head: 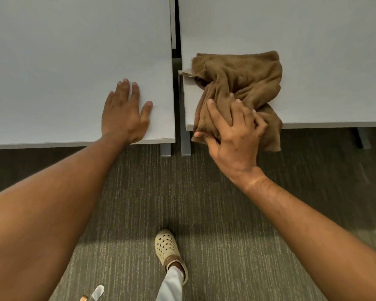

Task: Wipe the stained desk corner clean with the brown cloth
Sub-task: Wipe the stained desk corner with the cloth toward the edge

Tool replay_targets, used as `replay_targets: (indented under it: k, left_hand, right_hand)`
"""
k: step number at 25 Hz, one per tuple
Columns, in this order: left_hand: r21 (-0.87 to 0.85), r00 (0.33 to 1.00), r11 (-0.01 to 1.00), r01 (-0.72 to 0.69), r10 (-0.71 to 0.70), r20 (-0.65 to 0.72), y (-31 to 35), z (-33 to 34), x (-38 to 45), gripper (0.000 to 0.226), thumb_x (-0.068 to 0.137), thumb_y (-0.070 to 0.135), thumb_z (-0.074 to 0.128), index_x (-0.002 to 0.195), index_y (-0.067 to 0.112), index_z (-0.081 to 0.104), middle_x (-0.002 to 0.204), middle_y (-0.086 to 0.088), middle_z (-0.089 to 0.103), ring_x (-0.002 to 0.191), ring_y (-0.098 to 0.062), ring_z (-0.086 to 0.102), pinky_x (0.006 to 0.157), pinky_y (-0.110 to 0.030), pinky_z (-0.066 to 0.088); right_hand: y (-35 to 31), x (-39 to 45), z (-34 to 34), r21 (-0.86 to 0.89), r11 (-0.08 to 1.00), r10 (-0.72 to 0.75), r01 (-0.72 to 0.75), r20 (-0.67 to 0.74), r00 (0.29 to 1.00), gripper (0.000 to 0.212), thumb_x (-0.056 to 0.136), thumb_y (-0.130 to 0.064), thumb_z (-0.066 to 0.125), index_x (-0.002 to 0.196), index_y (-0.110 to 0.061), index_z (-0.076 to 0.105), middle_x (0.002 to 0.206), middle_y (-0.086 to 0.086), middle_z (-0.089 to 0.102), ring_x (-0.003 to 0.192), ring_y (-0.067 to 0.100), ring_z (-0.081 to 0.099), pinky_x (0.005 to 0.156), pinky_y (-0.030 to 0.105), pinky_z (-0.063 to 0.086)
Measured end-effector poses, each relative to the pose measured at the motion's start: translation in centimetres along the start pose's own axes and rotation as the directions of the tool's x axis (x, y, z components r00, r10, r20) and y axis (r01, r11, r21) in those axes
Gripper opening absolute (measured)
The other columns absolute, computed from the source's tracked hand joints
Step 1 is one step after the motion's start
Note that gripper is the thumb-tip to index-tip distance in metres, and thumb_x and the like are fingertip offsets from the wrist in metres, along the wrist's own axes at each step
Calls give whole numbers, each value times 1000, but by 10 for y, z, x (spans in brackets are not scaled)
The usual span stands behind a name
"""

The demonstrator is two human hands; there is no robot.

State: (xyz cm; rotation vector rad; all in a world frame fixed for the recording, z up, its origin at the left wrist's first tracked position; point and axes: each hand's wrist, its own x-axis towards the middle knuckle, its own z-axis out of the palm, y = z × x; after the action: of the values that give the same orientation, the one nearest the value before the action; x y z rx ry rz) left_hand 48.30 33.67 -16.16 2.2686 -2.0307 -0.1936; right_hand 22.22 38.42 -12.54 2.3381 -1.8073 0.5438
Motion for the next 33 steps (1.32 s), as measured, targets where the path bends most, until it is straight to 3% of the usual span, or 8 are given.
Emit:
replay_targets:
  k: [5,8,11,13,21,29,31,33]
  left_hand:
    - [-1,1000,1000,-2,2,-6,0,0,0,72,100,55,16,156,10,12,165,-15,6,153,-27,4,124,-42,5]
    - [-18,1000,1000,-7,7,-3,0,0,-1,72,99,55,17,156,10,12,165,-15,7,153,-27,5,123,-42,6]
    - [-33,1000,999,-7,7,-2,0,-1,-2,73,99,56,17,156,11,12,165,-14,7,153,-27,5,123,-42,5]
    - [-35,1000,999,1,-1,1,0,-1,-3,72,99,55,17,156,12,11,166,-14,6,153,-26,3,124,-41,5]
    - [-65,1000,998,14,-12,22,2,-2,-3,72,99,55,15,157,14,4,166,-11,1,153,-23,-2,123,-38,-1]
    - [-90,999,996,19,-16,28,2,-3,-3,71,99,55,13,157,14,1,166,-10,-2,153,-23,-4,123,-38,-3]
    - [-96,999,995,22,-19,39,1,-4,-4,71,99,55,12,156,14,0,166,-10,-2,153,-23,-5,123,-38,-4]
    - [-99,999,995,21,-17,38,2,-4,-5,71,99,54,11,156,14,0,166,-11,-2,153,-23,-4,123,-38,-3]
  right_hand:
    - [-5,10,-10,-87,995,-43,48,60,997,68,84,-65,52,142,-31,46,142,21,48,127,38,45,95,49,31]
    - [-4,19,-13,-117,971,-200,208,75,977,68,88,-65,46,141,-23,49,150,24,40,138,36,30,107,48,24]
    - [-9,28,-16,-98,931,-330,352,186,925,71,96,-59,35,144,-8,44,151,23,40,142,36,36,118,46,23]
    - [-16,31,-19,-84,921,-348,380,263,900,75,98,-57,31,147,-1,36,154,25,34,145,37,30,121,45,18]
    - [-71,74,-1,-127,967,-149,220,417,896,77,97,-25,44,152,1,-3,159,28,-14,149,40,-13,115,41,-12]
    - [-60,160,6,-89,981,-107,174,499,860,77,98,-30,45,152,3,1,161,28,-2,150,39,-5,120,41,-4]
    - [-65,155,4,-23,994,-76,102,507,858,78,97,-27,46,153,0,-1,162,25,-8,150,37,-9,121,42,-4]
    - [-65,120,-6,36,992,-126,124,488,864,79,95,-28,45,154,-3,-1,162,21,-12,150,33,-12,121,42,-6]
